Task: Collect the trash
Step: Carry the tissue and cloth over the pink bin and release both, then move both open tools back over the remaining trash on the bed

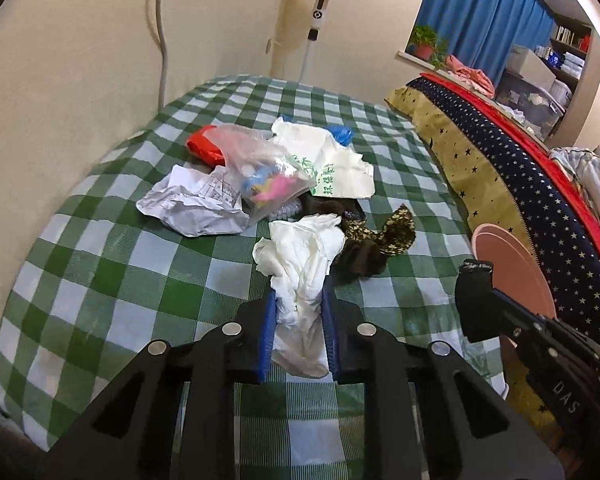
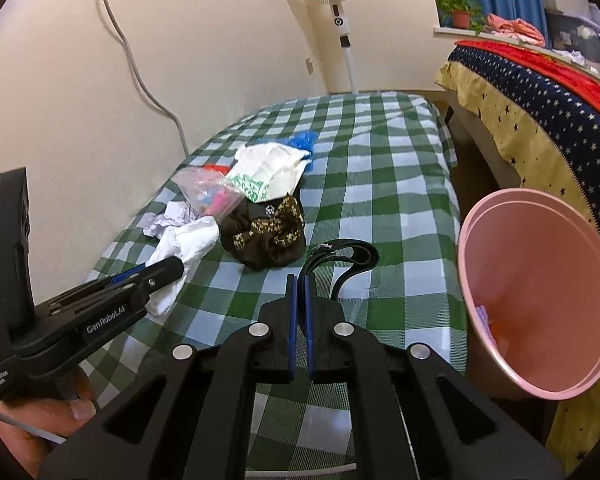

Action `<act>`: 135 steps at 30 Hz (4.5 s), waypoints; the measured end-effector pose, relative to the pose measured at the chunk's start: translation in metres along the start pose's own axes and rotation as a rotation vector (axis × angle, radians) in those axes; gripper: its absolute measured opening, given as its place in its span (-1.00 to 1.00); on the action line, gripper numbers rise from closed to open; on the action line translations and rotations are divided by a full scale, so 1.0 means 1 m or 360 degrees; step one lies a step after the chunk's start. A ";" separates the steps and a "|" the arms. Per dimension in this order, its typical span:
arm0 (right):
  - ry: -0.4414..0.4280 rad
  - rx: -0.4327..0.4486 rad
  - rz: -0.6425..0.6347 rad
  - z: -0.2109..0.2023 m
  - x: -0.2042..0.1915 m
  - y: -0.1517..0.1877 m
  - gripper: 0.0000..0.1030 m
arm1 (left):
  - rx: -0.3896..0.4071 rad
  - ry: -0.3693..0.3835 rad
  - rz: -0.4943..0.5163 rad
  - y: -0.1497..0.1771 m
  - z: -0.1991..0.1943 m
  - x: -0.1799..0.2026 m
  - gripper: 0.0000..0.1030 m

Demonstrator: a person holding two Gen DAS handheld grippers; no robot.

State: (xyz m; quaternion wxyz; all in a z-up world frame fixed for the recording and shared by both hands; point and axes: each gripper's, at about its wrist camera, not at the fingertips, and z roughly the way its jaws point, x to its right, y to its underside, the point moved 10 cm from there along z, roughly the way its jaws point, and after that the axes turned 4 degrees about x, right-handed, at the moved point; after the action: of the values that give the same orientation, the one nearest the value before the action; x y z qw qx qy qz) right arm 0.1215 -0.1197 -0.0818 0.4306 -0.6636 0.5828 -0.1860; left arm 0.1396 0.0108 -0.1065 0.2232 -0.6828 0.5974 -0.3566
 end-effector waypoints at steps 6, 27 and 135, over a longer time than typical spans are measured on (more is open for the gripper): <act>0.0044 0.0064 -0.0031 -0.020 0.002 -0.010 -0.93 | 0.0084 0.0044 0.0034 -0.007 -0.018 0.010 -0.60; 0.0336 0.0226 -0.0029 -0.054 0.056 -0.045 -0.93 | 0.0188 0.0168 0.0127 -0.021 -0.020 0.050 -0.60; 0.0403 0.0469 0.0144 -0.101 0.068 -0.080 -0.12 | 0.0290 0.0150 0.0098 -0.038 -0.012 0.061 -0.15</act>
State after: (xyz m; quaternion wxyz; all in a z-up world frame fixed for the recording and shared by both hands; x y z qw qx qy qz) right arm 0.1123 -0.2231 0.0203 0.4543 -0.5379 0.6280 -0.3315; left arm 0.1576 -0.0398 -0.0575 0.2668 -0.6235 0.5930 -0.4340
